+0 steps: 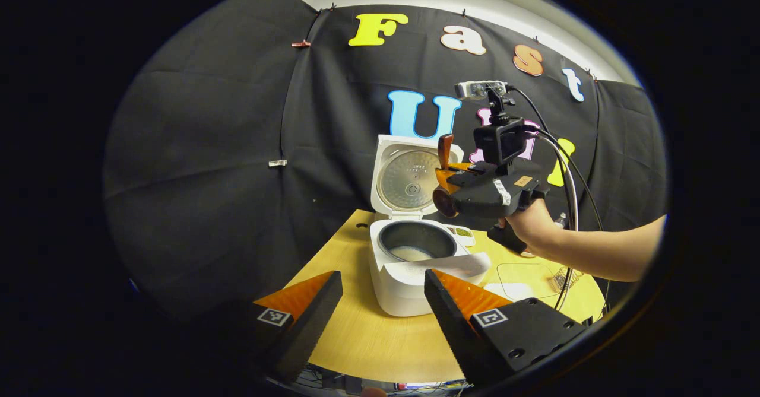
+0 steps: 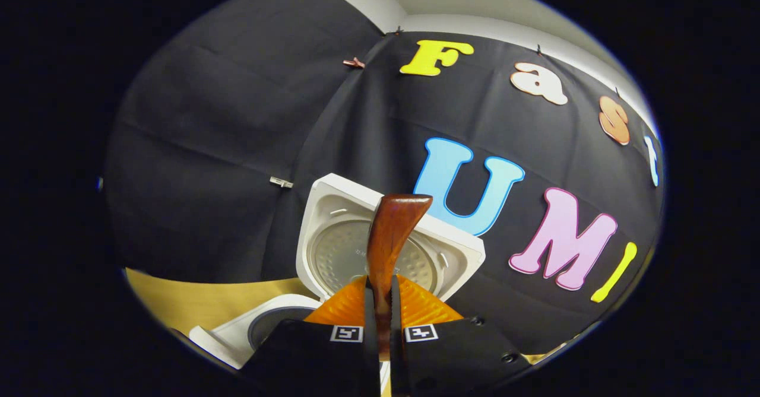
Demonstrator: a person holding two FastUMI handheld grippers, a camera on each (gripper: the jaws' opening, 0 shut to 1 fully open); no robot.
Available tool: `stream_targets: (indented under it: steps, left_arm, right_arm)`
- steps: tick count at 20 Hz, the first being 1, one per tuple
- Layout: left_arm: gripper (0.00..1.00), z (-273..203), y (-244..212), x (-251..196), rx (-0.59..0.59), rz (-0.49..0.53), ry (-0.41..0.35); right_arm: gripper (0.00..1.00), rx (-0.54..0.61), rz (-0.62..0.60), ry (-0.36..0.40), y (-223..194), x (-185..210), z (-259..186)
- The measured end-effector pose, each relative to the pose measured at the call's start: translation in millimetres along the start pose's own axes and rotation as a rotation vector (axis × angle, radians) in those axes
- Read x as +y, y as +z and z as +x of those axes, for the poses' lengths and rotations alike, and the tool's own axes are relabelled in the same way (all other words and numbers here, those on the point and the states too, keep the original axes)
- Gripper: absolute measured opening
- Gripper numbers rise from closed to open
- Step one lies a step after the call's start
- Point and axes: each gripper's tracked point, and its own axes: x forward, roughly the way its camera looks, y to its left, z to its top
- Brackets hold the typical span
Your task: Close the left gripper, press the button to open the rice cooker; take a wooden spoon from the chopstick holder with the right hand, scoop a spoonful of rice and pour it into the rice cooker, then put the wooden spoon back into the chopstick holder.
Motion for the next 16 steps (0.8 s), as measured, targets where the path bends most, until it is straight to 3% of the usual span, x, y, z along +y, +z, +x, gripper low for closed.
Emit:
stream_targets:
  steps: [3, 11, 13, 16]
  left_arm:
    - [0.95, 4, 0, -1, 0.003, -0.003, 0.007]
    - [0.95, 0, 7, -1, -0.011, 0.004, 0.015]
    - [0.95, -3, 8, -1, -0.016, 0.008, 0.016]
    - [0.95, -1, 16, -3, -0.033, 0.011, 0.012]
  right_arm:
    - [0.11, 0.01, -0.022, 0.023, -6, 4, 0]
    - [0.11, 0.148, 0.505, 0.035, -22, -9, 3]
    - [0.11, 0.137, 0.536, 0.021, -16, -21, -10]
    - [0.11, 0.082, 0.487, -0.015, 4, -47, -39]
